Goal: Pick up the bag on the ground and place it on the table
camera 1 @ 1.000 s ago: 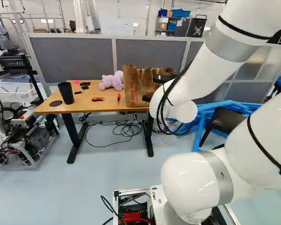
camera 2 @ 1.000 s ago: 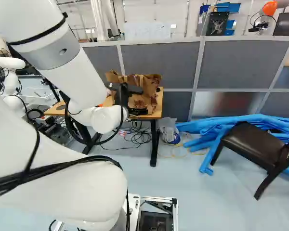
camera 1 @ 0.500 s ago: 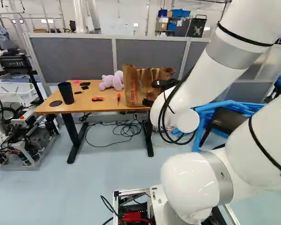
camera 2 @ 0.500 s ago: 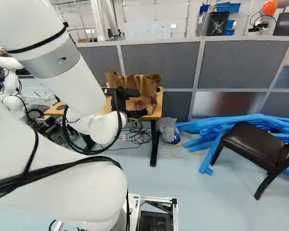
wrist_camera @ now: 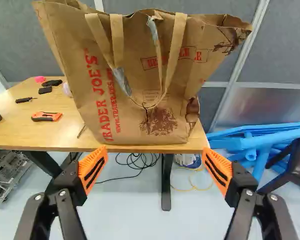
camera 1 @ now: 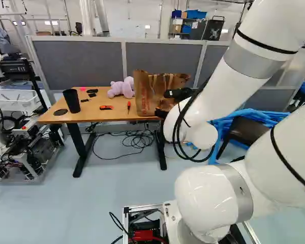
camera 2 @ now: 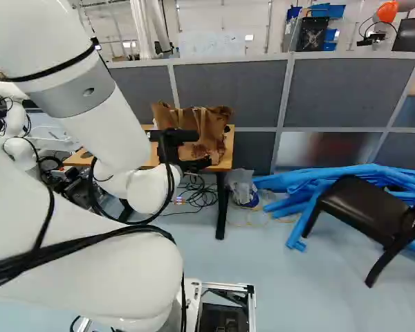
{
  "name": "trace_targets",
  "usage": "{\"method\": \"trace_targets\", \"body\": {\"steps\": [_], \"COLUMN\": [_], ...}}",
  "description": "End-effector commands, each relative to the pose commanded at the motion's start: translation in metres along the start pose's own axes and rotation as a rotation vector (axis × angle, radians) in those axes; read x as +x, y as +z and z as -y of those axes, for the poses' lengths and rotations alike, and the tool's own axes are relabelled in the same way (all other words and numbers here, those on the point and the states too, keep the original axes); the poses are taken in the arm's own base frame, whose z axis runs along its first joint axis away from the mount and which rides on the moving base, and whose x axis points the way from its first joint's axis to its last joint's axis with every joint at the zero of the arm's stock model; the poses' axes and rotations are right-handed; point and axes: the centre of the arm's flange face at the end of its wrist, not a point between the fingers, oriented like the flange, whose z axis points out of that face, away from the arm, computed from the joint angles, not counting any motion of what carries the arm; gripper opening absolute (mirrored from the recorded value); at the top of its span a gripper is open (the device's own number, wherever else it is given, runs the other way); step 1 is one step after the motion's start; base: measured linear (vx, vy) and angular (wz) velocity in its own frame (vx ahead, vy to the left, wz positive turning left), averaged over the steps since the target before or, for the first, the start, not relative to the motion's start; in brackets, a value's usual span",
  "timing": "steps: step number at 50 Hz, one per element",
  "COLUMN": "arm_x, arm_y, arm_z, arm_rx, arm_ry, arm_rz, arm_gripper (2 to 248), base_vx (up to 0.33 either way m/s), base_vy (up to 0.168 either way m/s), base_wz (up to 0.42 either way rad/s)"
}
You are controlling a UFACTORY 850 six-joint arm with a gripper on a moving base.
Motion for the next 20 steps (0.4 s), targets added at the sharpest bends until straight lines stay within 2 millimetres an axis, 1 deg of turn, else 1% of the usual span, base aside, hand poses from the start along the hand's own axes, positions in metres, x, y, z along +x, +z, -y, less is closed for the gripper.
{"method": "trace_targets", "body": {"steps": [20], "arm_x": [0.0000], "arm_y": [0.0000], "arm_z": [0.0000], "arm_rx": [0.000], "arm_ry": [0.000], "arm_rz": [0.000], "arm_gripper": [247], "base_vx": [0.000], "base_vy": [0.000], "base_wz": [0.000]}}
